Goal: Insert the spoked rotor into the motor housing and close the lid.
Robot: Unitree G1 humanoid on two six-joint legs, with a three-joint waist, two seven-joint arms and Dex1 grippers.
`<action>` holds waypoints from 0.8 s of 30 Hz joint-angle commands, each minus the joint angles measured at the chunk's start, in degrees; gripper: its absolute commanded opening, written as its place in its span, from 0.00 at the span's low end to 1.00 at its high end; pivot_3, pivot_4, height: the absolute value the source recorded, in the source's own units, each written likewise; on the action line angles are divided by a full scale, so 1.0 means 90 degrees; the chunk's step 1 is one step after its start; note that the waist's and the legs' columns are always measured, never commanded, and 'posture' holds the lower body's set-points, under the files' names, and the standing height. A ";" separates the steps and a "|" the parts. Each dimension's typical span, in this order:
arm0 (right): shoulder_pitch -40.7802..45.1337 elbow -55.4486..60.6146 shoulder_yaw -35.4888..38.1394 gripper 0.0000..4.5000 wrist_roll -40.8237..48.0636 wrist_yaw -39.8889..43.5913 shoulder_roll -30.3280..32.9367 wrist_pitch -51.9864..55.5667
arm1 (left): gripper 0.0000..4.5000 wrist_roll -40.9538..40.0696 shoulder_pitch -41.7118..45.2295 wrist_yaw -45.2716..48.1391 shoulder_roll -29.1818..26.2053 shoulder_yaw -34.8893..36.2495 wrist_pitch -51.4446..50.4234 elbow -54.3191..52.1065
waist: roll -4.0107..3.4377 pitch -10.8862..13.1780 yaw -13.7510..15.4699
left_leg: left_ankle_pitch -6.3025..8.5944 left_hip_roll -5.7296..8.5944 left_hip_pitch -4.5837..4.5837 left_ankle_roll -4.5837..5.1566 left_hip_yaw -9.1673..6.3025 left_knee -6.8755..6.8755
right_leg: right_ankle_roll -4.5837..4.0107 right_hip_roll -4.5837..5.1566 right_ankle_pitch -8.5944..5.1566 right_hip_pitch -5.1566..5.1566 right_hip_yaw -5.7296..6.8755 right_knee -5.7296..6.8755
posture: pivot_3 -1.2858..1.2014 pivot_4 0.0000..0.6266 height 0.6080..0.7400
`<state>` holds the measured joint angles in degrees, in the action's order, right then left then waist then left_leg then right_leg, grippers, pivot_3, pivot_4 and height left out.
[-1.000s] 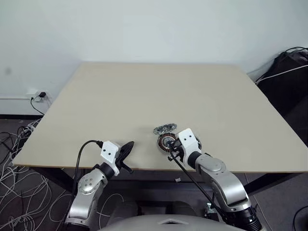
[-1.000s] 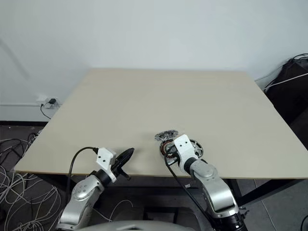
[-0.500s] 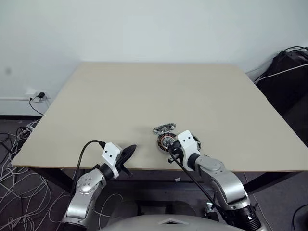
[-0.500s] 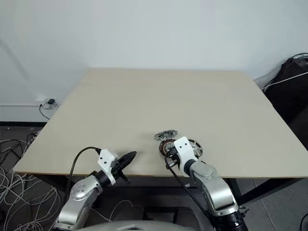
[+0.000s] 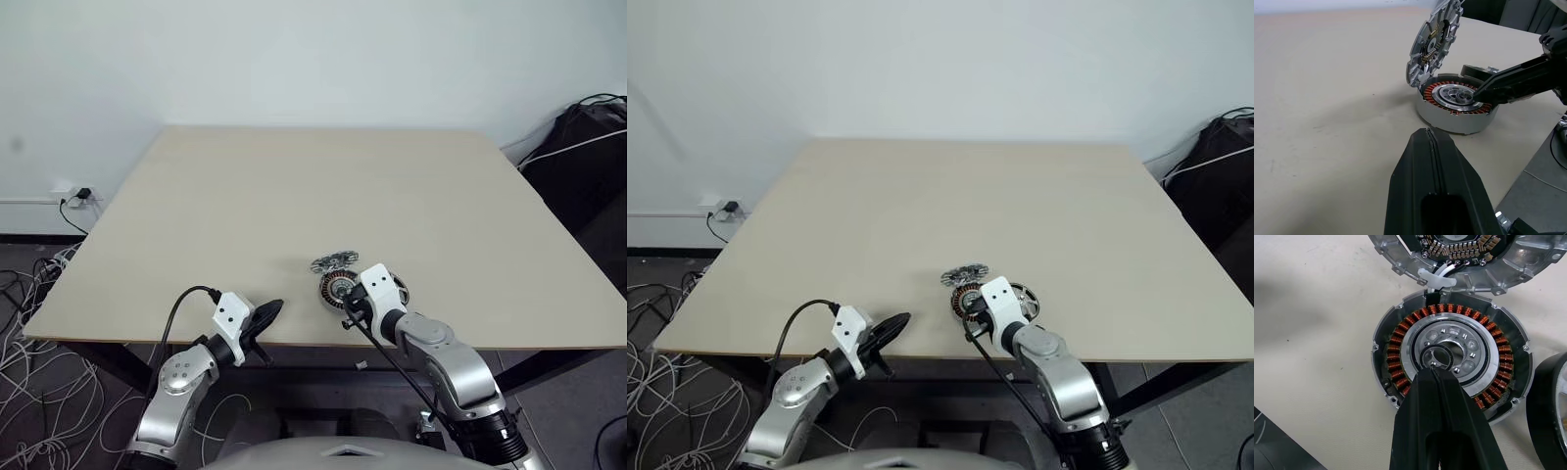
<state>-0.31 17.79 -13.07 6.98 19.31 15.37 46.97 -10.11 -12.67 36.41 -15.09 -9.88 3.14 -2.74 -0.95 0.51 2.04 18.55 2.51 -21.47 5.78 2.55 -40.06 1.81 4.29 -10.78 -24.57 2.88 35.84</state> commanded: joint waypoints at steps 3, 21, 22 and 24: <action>0.0240 -0.0079 -0.0004 0.01 -0.0012 0.0002 -0.0017 -0.0003 | 0.00 0.0014 0.0088 -0.0003 0.0002 -0.0086 0.0017 -0.0181 | 0.0000 0.0000 -0.0003 | 0.0000 0.0000 0.0000 -0.0001 0.0000 0.0000 | 0.0000 0.0000 0.0000 0.0000 0.0000 0.0001 | 0.52 0.00 1.00; 0.0491 0.0005 0.0080 0.01 0.0035 0.0092 0.0072 -0.0040 | 0.00 0.0072 0.0094 -0.0053 -0.0020 -0.0104 -0.0041 -0.0204 | -0.0010 0.0006 -0.0036 | -0.0002 0.0000 -0.0001 -0.0003 0.0000 0.0000 | 0.0000 0.0001 0.0001 -0.0002 -0.0001 0.0002 | 0.52 0.00 1.00; 0.0486 0.0132 0.0082 0.01 0.0077 0.0122 0.0090 0.0000 | 0.00 0.0072 0.0092 -0.0053 -0.0021 -0.0102 -0.0043 -0.0206 | -0.0012 0.0008 -0.0035 | -0.0001 0.0000 -0.0003 -0.0002 0.0000 0.0000 | 0.0000 0.0002 0.0001 -0.0004 -0.0002 0.0002 | 0.52 0.00 1.00; 0.0498 0.0263 0.0075 0.01 0.0118 0.0134 0.0096 0.0047 | 0.00 0.0069 0.0090 -0.0054 -0.0023 -0.0098 -0.0048 -0.0205 | -0.0012 0.0007 -0.0034 | -0.0001 0.0000 -0.0007 -0.0002 0.0000 0.0002 | -0.0001 0.0001 0.0001 -0.0007 -0.0001 0.0001 | 0.52 0.00 1.00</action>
<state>3.18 17.00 -12.97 7.21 20.13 16.32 47.01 -9.47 -12.64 36.20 -15.13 -10.76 2.62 -2.74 -1.06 0.57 1.74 18.54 2.51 -21.53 5.77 2.54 -40.00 1.80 4.30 -10.78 -24.64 2.87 35.85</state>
